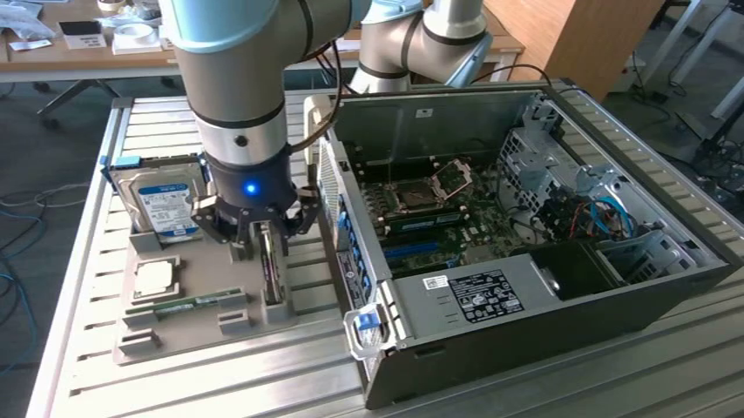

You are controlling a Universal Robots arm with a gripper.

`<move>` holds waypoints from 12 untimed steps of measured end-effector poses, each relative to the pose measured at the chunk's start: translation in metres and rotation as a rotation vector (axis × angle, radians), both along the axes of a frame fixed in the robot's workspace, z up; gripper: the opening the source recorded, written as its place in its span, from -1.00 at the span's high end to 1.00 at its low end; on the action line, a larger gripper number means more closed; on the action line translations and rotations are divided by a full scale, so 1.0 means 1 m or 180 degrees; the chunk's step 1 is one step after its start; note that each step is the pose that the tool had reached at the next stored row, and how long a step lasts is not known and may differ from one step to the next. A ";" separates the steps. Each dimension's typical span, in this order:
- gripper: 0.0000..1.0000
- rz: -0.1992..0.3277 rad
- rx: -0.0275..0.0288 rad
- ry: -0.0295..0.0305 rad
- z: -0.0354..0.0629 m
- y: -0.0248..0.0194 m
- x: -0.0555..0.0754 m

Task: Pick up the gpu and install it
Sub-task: 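Pick up the gpu and move the gpu toward the slot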

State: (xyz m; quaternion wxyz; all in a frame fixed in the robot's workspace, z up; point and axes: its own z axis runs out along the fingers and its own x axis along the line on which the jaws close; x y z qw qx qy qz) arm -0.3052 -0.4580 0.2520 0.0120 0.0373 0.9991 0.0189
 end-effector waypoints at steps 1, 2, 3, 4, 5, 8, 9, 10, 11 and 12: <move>0.03 0.0000 0.0000 0.0000 -0.0017 0.0002 0.000; 0.03 0.0000 0.0000 0.0000 -0.0036 0.0005 0.000; 0.03 -0.0001 0.0000 0.0000 -0.0054 0.0008 0.000; 0.03 0.0000 0.0000 0.0000 -0.0072 0.0010 0.000; 0.03 -0.0001 0.0000 0.0000 -0.0090 0.0013 0.000; 0.03 0.0000 0.0000 0.0000 -0.0128 0.0018 0.000; 0.03 -0.0001 0.0000 0.0000 -0.0143 0.0020 0.000; 0.03 -0.0001 0.0000 0.0000 -0.0158 0.0022 0.000; 0.03 -0.0001 0.0000 0.0000 -0.0173 0.0024 0.000; 0.03 0.0000 0.0000 0.0000 -0.0186 0.0025 0.000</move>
